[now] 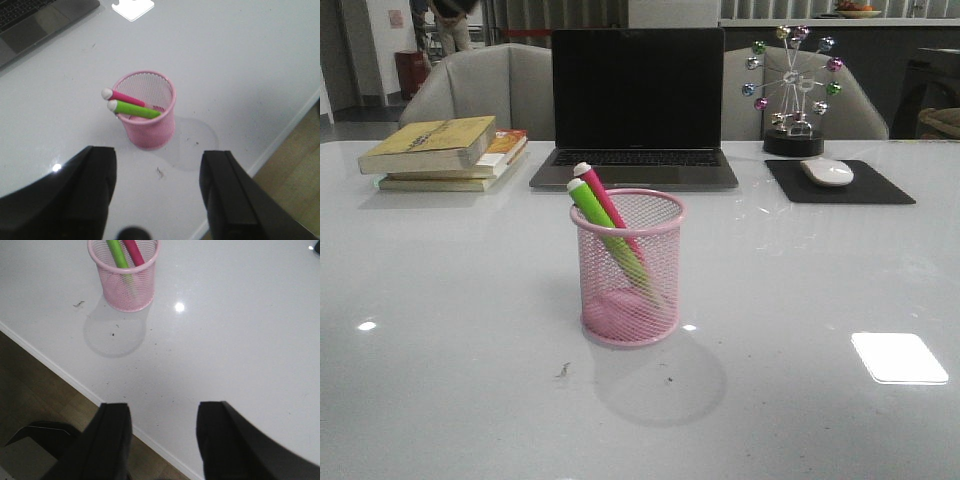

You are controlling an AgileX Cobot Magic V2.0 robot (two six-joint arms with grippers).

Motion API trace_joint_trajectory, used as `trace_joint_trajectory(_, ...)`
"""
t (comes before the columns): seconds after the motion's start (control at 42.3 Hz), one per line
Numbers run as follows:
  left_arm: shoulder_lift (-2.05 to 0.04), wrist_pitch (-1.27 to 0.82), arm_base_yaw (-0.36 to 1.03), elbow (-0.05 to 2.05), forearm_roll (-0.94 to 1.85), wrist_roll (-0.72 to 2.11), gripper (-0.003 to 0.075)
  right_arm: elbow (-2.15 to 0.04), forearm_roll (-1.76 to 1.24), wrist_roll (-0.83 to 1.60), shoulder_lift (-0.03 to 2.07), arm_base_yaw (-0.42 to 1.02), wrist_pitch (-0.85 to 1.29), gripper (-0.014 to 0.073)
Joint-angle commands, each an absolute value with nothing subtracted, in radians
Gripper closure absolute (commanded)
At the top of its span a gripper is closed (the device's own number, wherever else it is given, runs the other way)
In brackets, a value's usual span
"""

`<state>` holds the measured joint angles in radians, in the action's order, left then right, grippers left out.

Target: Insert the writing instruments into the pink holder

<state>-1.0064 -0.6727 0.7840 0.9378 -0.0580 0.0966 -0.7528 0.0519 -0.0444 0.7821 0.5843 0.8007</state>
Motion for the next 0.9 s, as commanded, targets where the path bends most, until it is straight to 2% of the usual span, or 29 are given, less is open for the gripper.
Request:
trace_joint_trajectory(0.0,-0.924,-0.733,0.787,0.973,-0.081,0.013,0.0283,-0.779,0.061,-0.036,0.775,0.585,0.745,0.0166)
trace_joint_trajectory(0.213,-0.81,-0.846,0.787,0.921,-0.204,-0.193,0.0283,-0.779,0.06,-0.036,0.775,0.585,0.737,0.0166)
trace_joint_trajectory(0.615,-0.748,-0.827,0.787,0.846,-0.219,-0.209,0.0283,-0.74,0.061,-0.037,0.615,0.585,0.733,0.017)
trace_joint_trajectory(0.686,-0.748,-0.821,0.787,0.846,-0.219,-0.209,0.0284,-0.722,0.061,-0.043,0.593,0.585,0.735,0.02)
trace_joint_trajectory(0.875,-0.748,-0.808,0.787,0.846,-0.217,-0.209,0.0288,-0.69,0.061,-0.059,0.592,0.585,0.754,0.0393)
